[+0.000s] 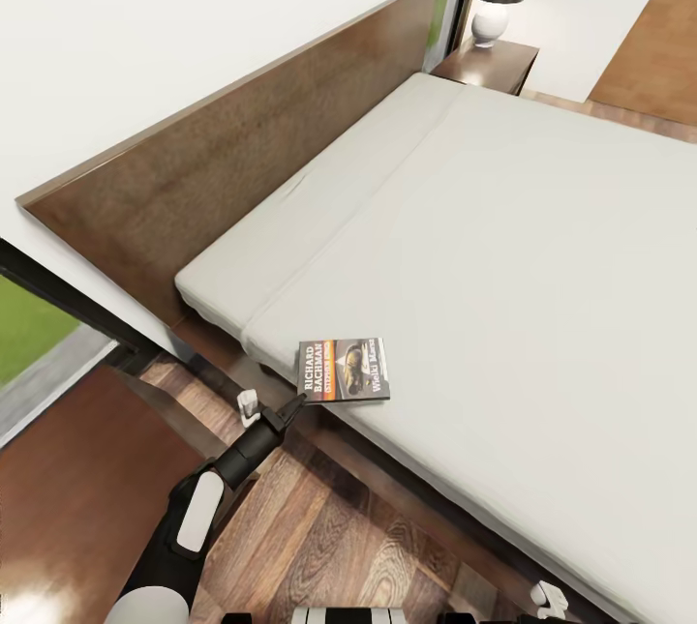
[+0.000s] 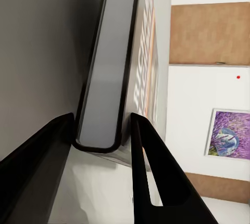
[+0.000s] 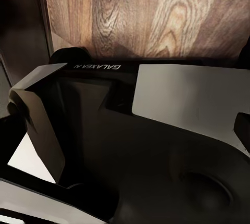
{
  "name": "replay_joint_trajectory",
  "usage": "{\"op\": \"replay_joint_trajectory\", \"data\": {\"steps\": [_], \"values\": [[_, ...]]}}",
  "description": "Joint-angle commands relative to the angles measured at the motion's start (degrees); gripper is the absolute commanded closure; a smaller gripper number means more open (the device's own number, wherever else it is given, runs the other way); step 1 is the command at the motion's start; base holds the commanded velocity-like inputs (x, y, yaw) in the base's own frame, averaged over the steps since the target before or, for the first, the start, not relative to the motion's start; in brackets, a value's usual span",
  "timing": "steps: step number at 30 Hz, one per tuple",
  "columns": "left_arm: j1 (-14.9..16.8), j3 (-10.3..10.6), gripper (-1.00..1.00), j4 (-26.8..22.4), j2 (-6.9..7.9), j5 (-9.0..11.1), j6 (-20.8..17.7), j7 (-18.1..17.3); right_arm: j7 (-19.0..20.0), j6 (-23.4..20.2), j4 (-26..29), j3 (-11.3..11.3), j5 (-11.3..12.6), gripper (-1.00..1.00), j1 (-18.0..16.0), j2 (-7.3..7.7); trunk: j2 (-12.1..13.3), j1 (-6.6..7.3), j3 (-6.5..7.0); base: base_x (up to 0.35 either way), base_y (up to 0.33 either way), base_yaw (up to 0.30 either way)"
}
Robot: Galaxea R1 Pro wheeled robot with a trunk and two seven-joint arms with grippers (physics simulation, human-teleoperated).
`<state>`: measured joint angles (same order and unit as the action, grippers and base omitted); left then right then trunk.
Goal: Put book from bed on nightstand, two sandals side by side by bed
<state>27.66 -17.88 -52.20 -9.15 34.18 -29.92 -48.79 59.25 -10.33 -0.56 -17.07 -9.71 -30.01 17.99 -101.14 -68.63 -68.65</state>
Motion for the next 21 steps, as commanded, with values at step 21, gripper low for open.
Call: {"op": "replay_joint_trajectory", "data": {"steps": [21], "values": [[0.0,-0.2,1.0,0.0,0.01,1.9,-0.3,-0.1,0.2,-0.4,-0.1,-0.5,-0.4,-1.0,0.0,0.02,4.0,2.21,1.77,0.0,0.0,0.0]]}}
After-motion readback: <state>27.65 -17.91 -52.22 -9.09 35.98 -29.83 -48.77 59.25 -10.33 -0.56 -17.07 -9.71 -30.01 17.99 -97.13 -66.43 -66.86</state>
